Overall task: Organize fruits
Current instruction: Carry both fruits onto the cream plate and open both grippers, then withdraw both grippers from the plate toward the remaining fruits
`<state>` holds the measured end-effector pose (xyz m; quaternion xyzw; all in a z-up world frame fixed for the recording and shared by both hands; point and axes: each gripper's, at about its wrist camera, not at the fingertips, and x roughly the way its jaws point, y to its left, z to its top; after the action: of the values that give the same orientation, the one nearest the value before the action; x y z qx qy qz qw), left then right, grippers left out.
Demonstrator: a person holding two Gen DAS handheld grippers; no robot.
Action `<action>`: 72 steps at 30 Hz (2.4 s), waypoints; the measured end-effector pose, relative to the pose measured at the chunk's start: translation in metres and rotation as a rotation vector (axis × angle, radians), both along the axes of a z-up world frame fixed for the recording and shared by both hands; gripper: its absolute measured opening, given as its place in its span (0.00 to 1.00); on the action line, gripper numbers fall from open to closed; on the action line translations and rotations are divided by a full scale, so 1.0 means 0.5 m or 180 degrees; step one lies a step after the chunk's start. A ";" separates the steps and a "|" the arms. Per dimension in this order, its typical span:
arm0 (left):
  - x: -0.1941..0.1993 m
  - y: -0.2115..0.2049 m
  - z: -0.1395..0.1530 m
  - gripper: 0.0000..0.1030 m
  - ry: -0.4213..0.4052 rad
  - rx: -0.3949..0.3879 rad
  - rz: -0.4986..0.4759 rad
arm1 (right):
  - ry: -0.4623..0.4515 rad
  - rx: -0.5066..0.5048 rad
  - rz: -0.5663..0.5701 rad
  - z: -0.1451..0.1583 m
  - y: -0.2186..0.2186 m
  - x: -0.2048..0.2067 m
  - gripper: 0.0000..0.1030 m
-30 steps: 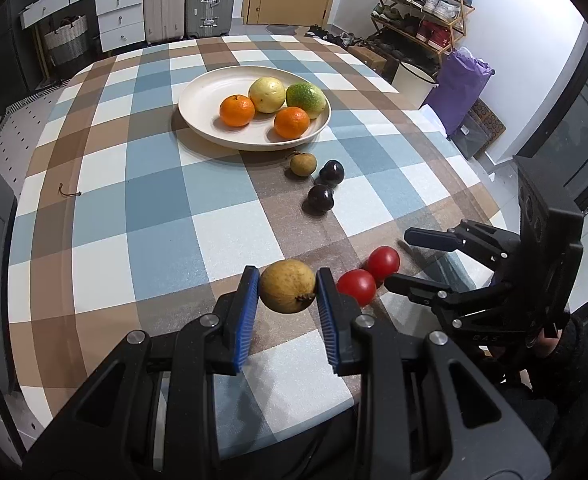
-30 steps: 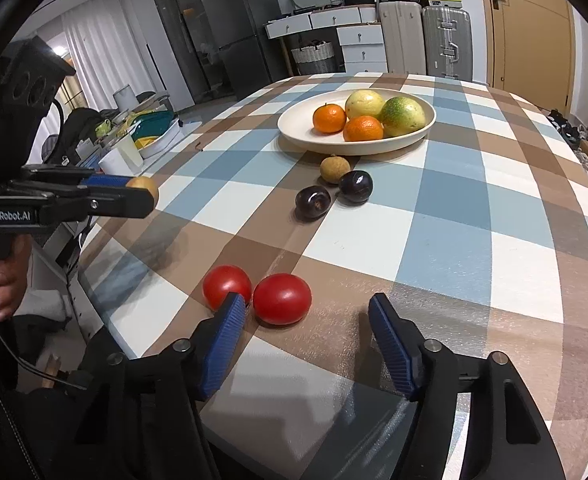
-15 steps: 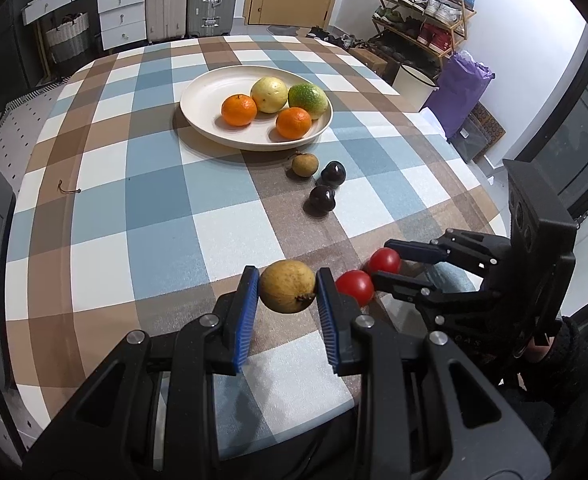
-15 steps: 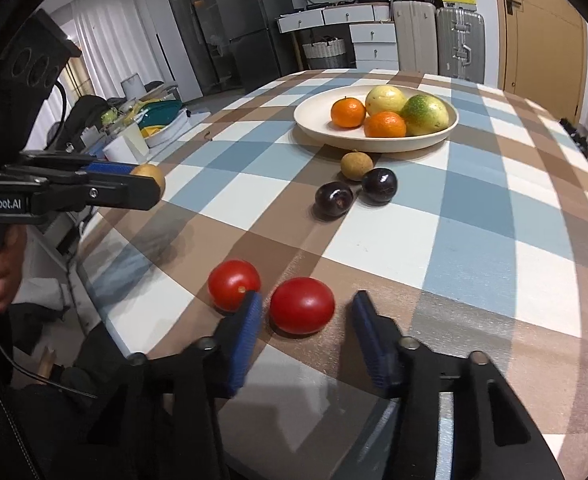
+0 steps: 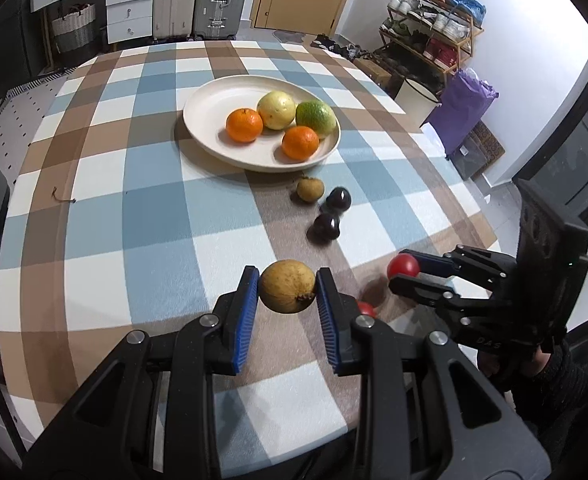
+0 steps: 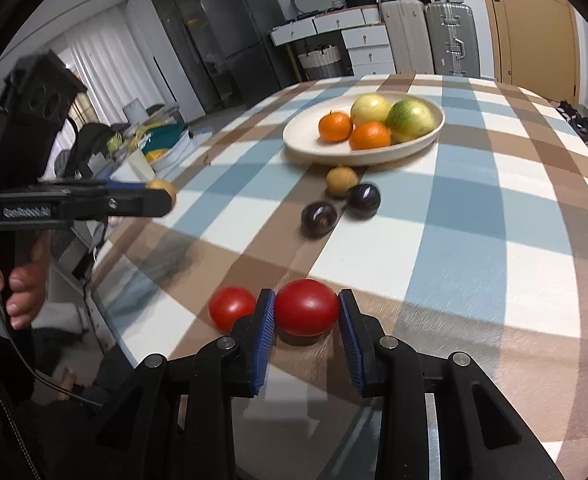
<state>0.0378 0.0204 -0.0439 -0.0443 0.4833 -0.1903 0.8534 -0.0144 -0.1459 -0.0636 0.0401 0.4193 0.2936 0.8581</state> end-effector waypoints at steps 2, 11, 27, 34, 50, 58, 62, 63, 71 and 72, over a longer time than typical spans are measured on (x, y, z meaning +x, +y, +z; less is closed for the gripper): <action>0.012 -0.001 0.004 0.25 -0.0019 -0.0087 0.0018 | -0.0065 0.0050 -0.0009 0.019 -0.006 0.008 0.31; 0.081 -0.005 0.018 0.25 -0.0055 -0.0213 0.0107 | -0.0202 0.0221 0.0017 0.073 -0.014 0.067 0.31; 0.239 -0.026 0.002 0.25 0.0032 -0.0245 0.0110 | -0.0225 0.0295 0.0126 0.109 0.019 0.202 0.31; 0.296 -0.027 -0.030 0.25 0.0127 -0.0248 0.0118 | -0.0156 0.0337 0.0133 0.102 0.029 0.256 0.31; 0.365 -0.048 -0.086 0.25 0.0299 -0.0264 -0.0004 | 0.0026 0.0184 0.0090 0.065 0.057 0.347 0.31; 0.381 -0.050 -0.095 0.25 0.0340 -0.0276 -0.0022 | 0.0059 0.0087 0.0068 0.052 0.068 0.366 0.31; 0.381 -0.049 -0.090 0.25 0.0308 -0.0262 0.0015 | 0.0056 0.0077 0.0053 0.050 0.069 0.370 0.32; 0.379 -0.048 -0.086 0.25 0.0289 -0.0254 0.0025 | 0.0043 0.0075 0.0052 0.051 0.069 0.370 0.34; 0.345 -0.039 -0.060 0.26 0.0222 -0.0203 0.0035 | -0.0143 0.0162 -0.0106 0.087 0.042 0.350 0.48; 0.340 -0.037 -0.057 0.26 0.0215 -0.0198 0.0041 | -0.0158 0.0161 -0.0114 0.090 0.041 0.346 0.48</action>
<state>0.2078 0.0019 -0.0725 -0.0802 0.5054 -0.1981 0.8360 0.1587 -0.1256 -0.0186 0.0620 0.3896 0.2895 0.8721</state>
